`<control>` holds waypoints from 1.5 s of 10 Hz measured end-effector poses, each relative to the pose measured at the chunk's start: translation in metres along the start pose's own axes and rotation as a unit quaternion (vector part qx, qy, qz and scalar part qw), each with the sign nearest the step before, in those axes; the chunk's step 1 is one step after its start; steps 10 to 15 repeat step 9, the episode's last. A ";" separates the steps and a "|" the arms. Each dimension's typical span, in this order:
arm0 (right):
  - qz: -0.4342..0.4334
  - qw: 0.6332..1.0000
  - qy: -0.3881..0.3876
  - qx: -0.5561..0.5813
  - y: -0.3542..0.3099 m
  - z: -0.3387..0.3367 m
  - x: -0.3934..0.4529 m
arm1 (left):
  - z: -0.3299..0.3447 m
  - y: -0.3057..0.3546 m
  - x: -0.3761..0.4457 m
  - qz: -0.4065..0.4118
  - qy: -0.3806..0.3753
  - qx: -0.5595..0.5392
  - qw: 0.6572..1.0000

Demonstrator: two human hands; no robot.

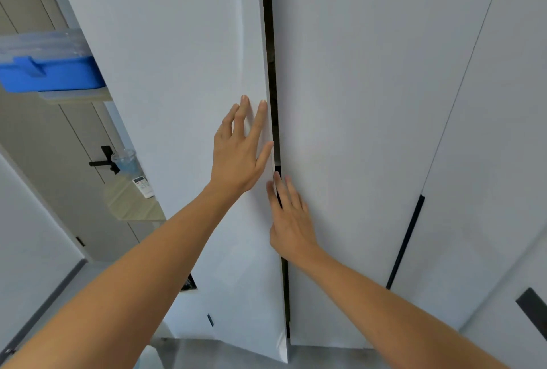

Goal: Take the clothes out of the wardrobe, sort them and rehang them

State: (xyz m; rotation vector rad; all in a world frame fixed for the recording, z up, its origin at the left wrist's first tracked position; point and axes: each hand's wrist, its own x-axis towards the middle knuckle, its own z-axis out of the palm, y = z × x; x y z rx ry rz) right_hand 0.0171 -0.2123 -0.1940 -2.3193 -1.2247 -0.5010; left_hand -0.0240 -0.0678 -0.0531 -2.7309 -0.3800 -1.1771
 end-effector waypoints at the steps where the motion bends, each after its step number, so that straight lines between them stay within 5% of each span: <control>1: 0.017 1.000 -0.005 -0.008 0.008 0.002 0.016 | 0.011 -0.001 0.016 0.008 -0.014 0.023 1.000; 7: 0.074 0.992 -0.094 0.032 0.020 -0.017 0.054 | 0.031 0.002 0.052 -0.019 -0.102 0.047 0.993; 9: 0.098 0.958 0.085 0.255 0.036 -0.127 -0.022 | 0.000 -0.008 0.052 -0.020 -0.101 -0.071 0.992; 15: 0.098 0.958 0.085 0.255 0.036 -0.127 -0.022 | 0.000 -0.008 0.052 -0.020 -0.101 -0.071 0.992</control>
